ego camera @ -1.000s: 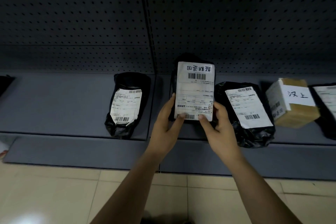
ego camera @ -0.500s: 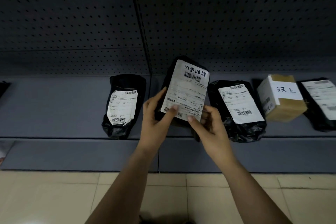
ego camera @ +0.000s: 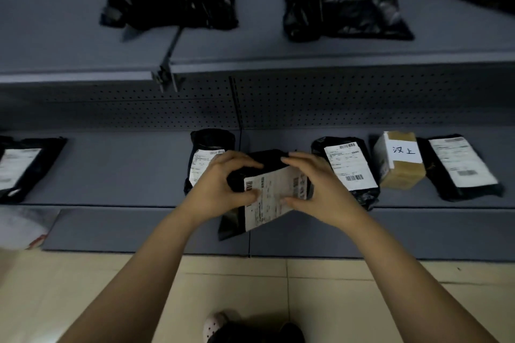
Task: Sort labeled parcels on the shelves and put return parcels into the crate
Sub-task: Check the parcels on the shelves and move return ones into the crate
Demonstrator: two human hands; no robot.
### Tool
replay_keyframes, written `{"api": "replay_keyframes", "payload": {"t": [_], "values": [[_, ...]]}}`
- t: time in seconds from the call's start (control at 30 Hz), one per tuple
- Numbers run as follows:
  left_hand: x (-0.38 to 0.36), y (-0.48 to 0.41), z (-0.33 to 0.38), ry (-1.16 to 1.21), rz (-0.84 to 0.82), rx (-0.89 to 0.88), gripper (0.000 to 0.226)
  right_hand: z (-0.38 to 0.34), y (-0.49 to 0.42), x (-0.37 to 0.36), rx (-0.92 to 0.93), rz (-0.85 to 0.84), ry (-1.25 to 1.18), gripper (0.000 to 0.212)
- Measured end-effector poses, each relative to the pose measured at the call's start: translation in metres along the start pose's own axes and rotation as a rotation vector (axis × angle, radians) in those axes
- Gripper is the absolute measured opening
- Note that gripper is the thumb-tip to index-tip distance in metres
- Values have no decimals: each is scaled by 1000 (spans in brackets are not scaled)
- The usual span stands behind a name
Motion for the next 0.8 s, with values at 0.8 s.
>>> {"api": "replay_keyframes", "payload": {"t": [0.8], "values": [[112,136,93,70,309,-6,67,-170,82,23,-340,87,-440,60]]}}
Point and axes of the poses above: each hand's wrist, its own y-axis away from the middle knuckle, its own x-axis out of the back of the hand, z = x × y, the point moved 2 cm from there along -y, towards the middle knuckle, and after that the axes turned 9 degrees about -y, right-handed, at the moved point
